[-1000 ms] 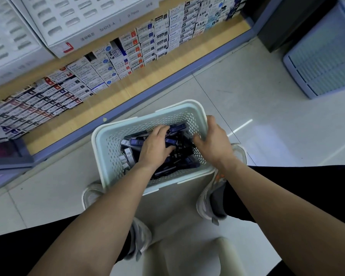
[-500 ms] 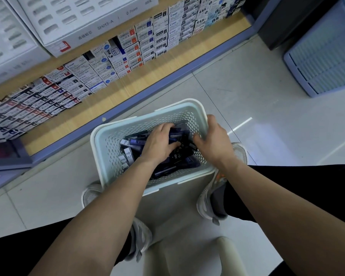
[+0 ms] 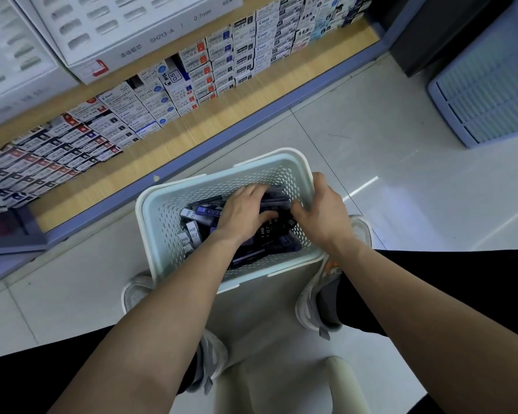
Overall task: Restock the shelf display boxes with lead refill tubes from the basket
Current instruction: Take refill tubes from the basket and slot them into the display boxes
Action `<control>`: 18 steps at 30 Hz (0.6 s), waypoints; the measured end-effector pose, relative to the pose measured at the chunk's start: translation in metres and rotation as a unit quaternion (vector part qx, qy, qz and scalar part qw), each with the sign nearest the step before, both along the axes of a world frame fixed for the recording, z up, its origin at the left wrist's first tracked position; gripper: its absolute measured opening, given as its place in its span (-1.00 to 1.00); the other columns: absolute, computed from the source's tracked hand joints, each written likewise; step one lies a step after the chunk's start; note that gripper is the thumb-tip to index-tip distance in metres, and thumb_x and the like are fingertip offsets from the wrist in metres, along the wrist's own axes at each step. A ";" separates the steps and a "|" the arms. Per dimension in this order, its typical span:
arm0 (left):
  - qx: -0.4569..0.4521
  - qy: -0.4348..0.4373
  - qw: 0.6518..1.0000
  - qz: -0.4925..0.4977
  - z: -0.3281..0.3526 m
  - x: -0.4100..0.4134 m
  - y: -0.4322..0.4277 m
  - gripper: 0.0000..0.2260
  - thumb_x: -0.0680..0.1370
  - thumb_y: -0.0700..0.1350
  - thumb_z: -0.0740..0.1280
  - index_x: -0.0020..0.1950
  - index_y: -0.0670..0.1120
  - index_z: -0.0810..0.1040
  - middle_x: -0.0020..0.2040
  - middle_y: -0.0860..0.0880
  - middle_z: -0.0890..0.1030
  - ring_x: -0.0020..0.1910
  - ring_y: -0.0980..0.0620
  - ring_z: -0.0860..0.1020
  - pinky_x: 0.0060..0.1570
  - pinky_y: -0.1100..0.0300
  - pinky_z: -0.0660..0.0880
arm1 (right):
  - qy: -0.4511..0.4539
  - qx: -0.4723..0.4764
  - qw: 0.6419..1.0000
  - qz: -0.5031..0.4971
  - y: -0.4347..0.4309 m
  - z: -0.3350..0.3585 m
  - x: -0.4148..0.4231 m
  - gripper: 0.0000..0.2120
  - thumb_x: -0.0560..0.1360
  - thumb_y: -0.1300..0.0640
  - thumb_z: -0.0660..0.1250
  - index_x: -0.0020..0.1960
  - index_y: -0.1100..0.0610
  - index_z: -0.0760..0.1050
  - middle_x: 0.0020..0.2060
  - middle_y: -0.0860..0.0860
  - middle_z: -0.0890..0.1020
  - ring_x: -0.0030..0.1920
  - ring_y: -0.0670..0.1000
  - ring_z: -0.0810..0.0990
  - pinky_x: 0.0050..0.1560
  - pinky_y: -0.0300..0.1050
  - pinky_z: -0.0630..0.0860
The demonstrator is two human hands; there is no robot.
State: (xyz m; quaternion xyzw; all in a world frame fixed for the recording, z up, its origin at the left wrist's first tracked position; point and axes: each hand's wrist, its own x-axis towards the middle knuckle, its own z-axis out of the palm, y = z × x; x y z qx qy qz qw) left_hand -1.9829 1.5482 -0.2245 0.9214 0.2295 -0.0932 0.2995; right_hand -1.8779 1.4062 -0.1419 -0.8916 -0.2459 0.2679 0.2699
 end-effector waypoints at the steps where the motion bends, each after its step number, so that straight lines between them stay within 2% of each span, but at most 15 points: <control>1: 0.004 0.009 1.000 -0.007 0.001 0.002 0.001 -0.37 0.56 0.21 0.35 0.54 -0.04 0.29 0.45 -0.05 0.44 0.42 -0.08 0.37 0.40 0.06 0.29 | 0.002 0.001 1.000 -0.001 0.000 0.000 0.000 -0.72 0.51 0.08 0.31 0.14 0.01 0.27 -0.15 0.06 0.53 -0.18 0.13 0.53 -0.22 0.00 0.48; 7: 0.027 0.037 0.998 -0.048 0.000 0.010 -0.001 -0.39 0.54 0.27 0.32 0.52 0.05 0.32 0.38 -0.03 0.45 0.37 -0.09 0.38 0.37 0.01 0.31 | -0.002 0.002 1.000 -0.005 0.000 -0.002 0.000 -0.73 0.50 0.10 0.31 0.14 0.06 0.30 -0.17 0.06 0.54 -0.20 0.14 0.50 -0.24 -0.08 0.35; 13: 0.067 0.017 0.997 -0.031 0.001 0.003 -0.010 -0.43 0.56 0.26 0.28 0.49 0.02 0.35 0.38 0.02 0.46 0.36 -0.05 0.37 0.33 0.01 0.31 | 0.000 -0.004 1.000 0.000 0.001 0.000 0.000 -0.74 0.51 0.10 0.29 0.13 0.05 0.29 -0.16 0.06 0.53 -0.19 0.14 0.51 -0.24 -0.08 0.37; 18: 0.022 0.045 0.998 -0.050 0.005 0.007 -0.001 -0.38 0.53 0.27 0.35 0.49 -0.01 0.33 0.37 -0.04 0.44 0.32 -0.09 0.45 0.29 0.01 0.38 | 0.003 -0.004 1.000 0.001 0.001 0.000 0.000 -0.74 0.51 0.11 0.30 0.15 0.06 0.30 -0.17 0.06 0.54 -0.20 0.12 0.51 -0.25 -0.09 0.37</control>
